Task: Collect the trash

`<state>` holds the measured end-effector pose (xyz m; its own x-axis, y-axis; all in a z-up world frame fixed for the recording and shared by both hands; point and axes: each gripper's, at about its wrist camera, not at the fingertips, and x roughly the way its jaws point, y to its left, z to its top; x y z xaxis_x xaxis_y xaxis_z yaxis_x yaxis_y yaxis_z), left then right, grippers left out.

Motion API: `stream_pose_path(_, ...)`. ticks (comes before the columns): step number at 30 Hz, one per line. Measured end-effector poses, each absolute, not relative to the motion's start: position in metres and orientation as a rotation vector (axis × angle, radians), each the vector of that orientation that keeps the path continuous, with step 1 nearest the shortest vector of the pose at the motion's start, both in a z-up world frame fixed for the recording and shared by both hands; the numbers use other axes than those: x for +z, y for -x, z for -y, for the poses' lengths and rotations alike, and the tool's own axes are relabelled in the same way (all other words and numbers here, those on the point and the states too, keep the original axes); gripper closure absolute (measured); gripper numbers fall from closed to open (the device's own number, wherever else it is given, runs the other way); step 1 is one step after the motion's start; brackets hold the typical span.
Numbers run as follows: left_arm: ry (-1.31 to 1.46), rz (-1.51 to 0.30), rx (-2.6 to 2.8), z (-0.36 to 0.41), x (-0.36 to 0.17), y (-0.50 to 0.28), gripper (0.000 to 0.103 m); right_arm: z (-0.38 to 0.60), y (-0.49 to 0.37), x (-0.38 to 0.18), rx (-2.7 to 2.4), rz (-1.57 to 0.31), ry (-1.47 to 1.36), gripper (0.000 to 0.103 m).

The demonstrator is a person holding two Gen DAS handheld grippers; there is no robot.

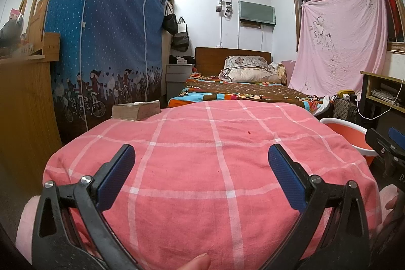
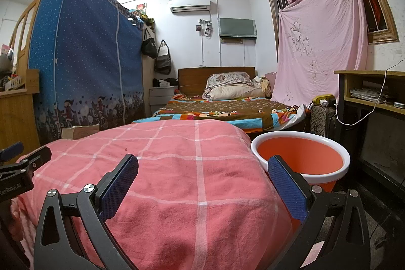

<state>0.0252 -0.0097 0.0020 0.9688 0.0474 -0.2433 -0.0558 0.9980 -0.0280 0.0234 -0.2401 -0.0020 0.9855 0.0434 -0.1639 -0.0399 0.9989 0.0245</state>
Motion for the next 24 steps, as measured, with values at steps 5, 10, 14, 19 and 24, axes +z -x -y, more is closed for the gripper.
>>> stream_pose_path(5,0.034,-0.245,0.052,0.0099,0.0022,-0.0248,0.012,0.2404,-0.0235,-0.0021,0.042,-0.166,-0.021,0.000)
stream_pose_path(10,0.036,-0.245,0.053,0.0099,0.0021,-0.0250,0.012,0.2400,-0.0234,-0.0021,0.043,-0.166,-0.021,0.000)
stream_pose_path(14,0.035,-0.245,0.052,0.0096,0.0020,-0.0252,0.012,0.2398,-0.0233,-0.0022,0.042,-0.165,-0.022,0.000)
stream_pose_path(19,0.036,-0.245,0.052,0.0095,0.0021,-0.0252,0.012,0.2399,-0.0234,-0.0021,0.042,-0.165,-0.021,0.000)
stream_pose_path(24,0.035,-0.246,0.052,0.0096,0.0022,-0.0250,0.012,0.2396,-0.0233,-0.0021,0.043,-0.166,-0.021,0.000)
